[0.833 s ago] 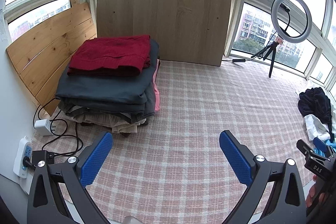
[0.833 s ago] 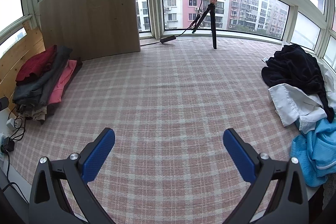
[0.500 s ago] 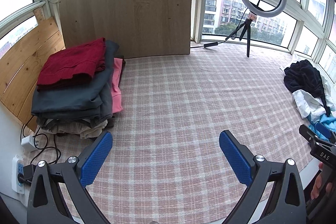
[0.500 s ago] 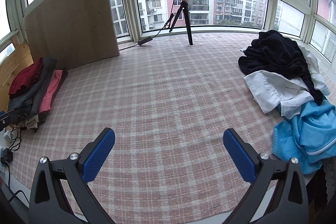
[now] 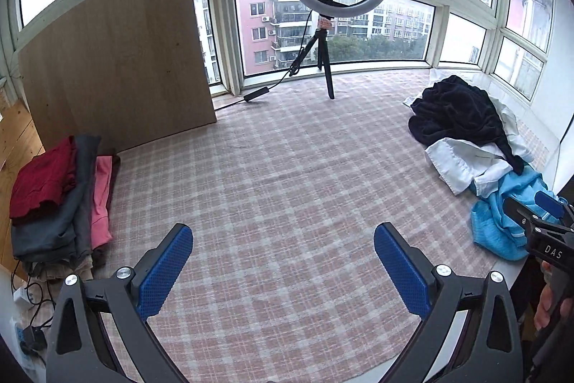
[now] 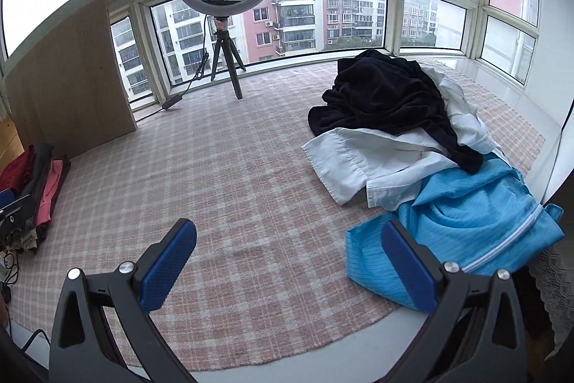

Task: Fold clothes
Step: 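Move both grippers toward the pile of clothes by the window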

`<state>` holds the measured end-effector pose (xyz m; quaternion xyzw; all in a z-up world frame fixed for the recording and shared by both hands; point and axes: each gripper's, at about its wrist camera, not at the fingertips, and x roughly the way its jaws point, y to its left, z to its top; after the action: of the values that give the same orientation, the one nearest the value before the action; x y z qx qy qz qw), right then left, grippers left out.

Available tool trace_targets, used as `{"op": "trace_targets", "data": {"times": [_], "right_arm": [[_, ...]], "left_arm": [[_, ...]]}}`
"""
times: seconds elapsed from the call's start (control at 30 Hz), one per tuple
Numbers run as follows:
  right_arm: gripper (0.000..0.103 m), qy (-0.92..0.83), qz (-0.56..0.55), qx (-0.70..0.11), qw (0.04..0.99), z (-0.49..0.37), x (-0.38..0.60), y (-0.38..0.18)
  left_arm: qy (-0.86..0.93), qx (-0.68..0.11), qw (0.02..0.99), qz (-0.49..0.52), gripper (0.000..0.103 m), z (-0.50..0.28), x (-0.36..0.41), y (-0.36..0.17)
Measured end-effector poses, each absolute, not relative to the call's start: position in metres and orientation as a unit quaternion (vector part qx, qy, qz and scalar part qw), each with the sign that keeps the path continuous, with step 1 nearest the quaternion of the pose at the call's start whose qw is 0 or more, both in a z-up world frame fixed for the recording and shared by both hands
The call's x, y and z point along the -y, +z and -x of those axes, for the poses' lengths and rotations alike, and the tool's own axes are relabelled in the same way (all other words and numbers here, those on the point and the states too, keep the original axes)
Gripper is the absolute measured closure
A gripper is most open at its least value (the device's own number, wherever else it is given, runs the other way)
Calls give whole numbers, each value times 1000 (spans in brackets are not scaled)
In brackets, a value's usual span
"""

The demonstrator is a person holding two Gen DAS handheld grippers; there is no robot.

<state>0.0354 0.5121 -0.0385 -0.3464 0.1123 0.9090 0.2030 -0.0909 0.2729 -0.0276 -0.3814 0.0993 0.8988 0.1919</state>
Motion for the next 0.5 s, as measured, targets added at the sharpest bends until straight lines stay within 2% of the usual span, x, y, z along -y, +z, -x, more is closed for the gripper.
{"op": "trace_targets", "data": {"times": [0.5], "right_arm": [[0, 878, 318, -181, 310, -146, -681, -42]], "left_arm": [[868, -162, 304, 357, 1, 29, -452, -12]]}}
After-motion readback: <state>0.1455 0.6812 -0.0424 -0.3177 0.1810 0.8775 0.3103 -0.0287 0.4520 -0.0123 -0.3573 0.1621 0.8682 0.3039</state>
